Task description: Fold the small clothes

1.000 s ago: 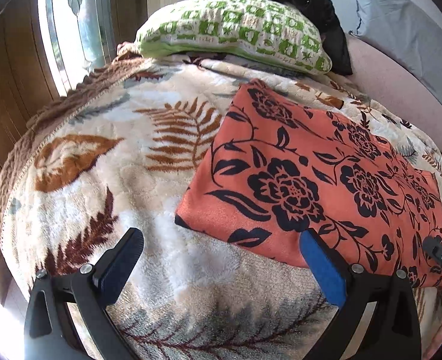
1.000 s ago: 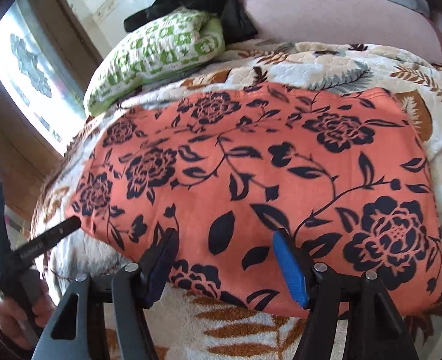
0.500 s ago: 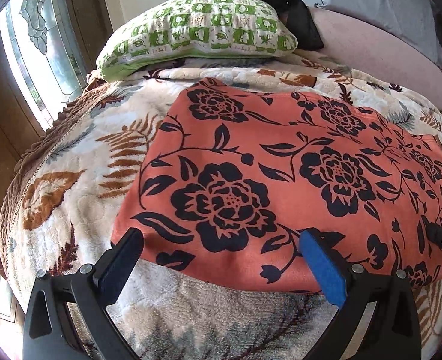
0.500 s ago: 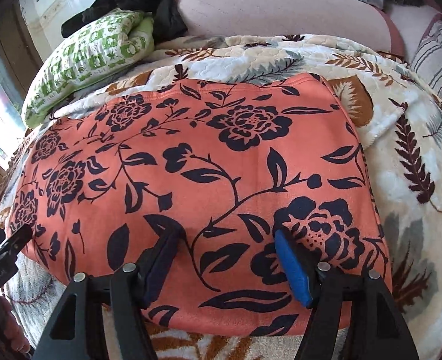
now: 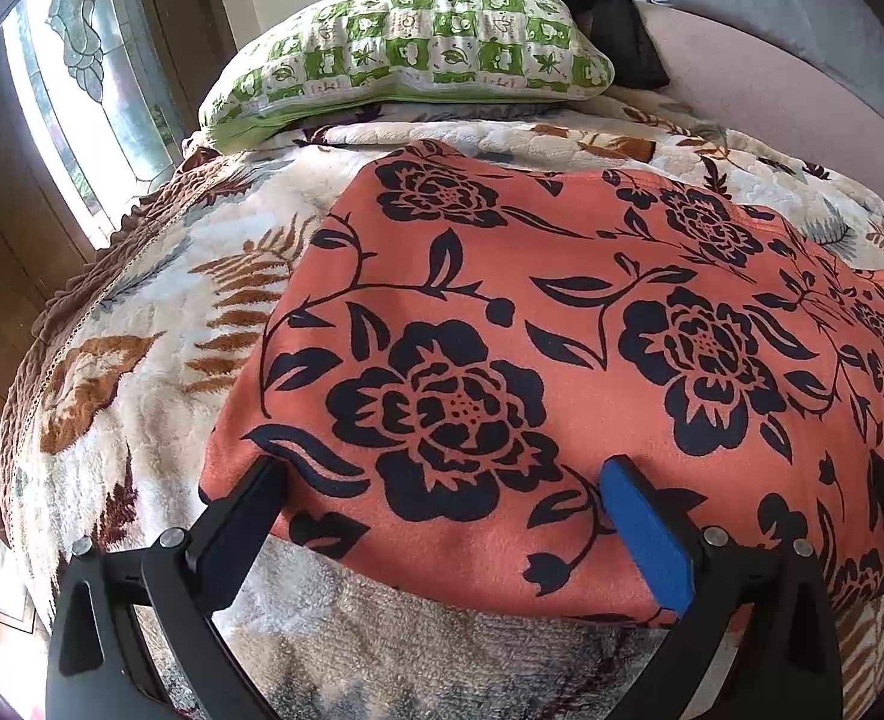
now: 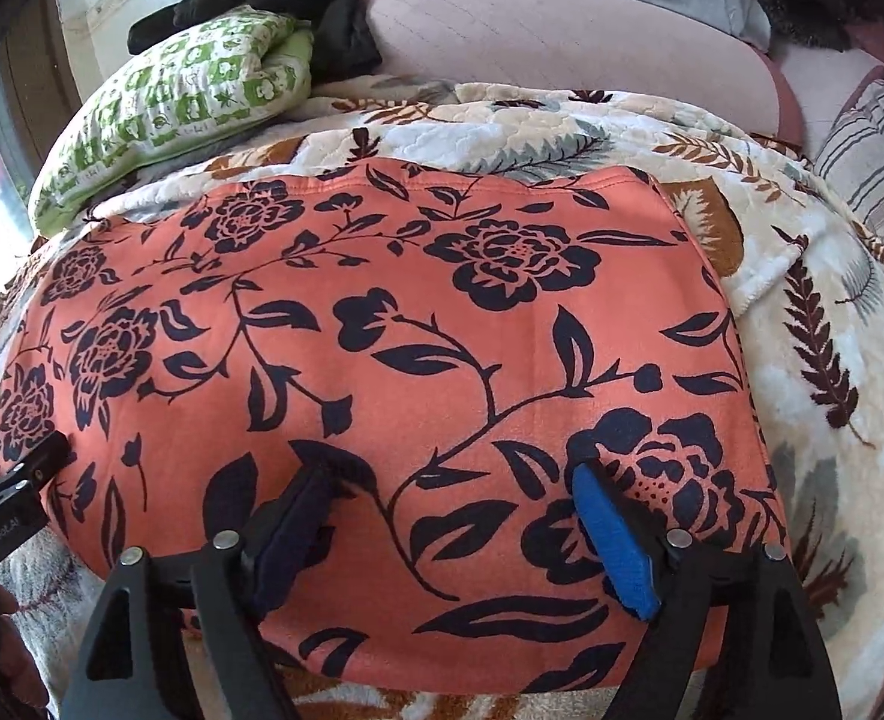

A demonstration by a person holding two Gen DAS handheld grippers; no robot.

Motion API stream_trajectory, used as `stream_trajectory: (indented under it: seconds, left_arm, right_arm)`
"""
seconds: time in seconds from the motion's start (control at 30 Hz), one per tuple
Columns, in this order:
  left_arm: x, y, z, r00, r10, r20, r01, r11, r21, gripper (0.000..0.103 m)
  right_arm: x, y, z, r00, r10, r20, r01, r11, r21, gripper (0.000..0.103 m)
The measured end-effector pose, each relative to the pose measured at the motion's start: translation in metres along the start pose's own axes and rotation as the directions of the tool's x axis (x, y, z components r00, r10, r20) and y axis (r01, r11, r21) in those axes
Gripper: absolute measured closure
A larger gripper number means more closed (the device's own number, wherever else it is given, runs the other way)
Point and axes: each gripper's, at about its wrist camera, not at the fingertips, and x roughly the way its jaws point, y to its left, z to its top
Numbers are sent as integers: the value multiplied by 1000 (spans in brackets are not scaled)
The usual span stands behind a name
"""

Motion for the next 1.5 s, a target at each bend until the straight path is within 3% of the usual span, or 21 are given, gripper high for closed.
stream_trajectory:
  seconds: [0.17,0.33,0.4,0.5,0.63,0.7,0.77,0.83,0.93,1.07,1.17,1.23,1.27,1.37,1.43,1.5]
  left_arm:
    - [1,0,1,1000,1,-8,-1,1000,-3,0]
    - [-1,-1,0,1000,2,-6,-2,1000,7,0]
    - [-2,5,3,999,-41,-29,41,999,19,0]
    - [-10,28,9,990,-141,-15,139,987,-78,0]
    - [-21,57,7,983,-179,26,181,968,-171,0]
    - [-24,66,4,977,-209,29,211,958,-192,0]
    - [-24,70,0,963,-268,21,267,941,-207,0]
    - [-16,64,-3,948,-318,-37,305,933,-190,0]
    - [-12,57,-6,930,-360,-76,340,920,-192,3]
    - [-16,56,-1,884,-463,-58,440,868,-230,4]
    - [-13,63,2,873,-486,-26,463,845,-269,4]
    - [-9,69,4,868,-497,0,473,826,-305,7]
    - [-10,72,6,873,-487,23,469,826,-314,13]
    - [-12,72,13,904,-424,52,420,861,-287,32]
    - [-10,69,15,924,-378,52,378,888,-262,52]
    - [-7,67,14,938,-344,41,343,906,-248,72]
  right_arm:
    - [-2,1,-2,1000,-6,5,6,999,41,14]
    - [-3,-2,0,998,36,-42,-37,999,-24,14]
    - [-6,-4,2,997,52,-56,-54,998,-24,14]
    - [-16,-12,3,997,70,-20,-70,998,7,14]
    - [-33,-24,10,997,-14,71,13,1000,23,14]
    - [-35,-31,13,997,-21,75,17,999,51,15]
    - [-26,-35,13,999,-13,32,10,997,76,15]
    - [-13,-33,9,998,-50,-22,52,997,59,15]
    - [-14,-20,6,996,-92,2,92,996,-14,15]
    - [-36,-25,9,993,59,101,-64,996,54,16]
    - [-51,-22,12,968,175,181,-188,981,54,16]
    - [-52,-13,13,951,250,183,-261,965,38,20]
    - [-51,-7,13,945,277,177,-285,958,25,24]
    - [-44,9,9,926,353,137,-356,934,-1,41]
    - [-40,17,5,919,377,113,-379,925,-4,57]
    - [-37,25,2,917,386,103,-386,922,-22,65]
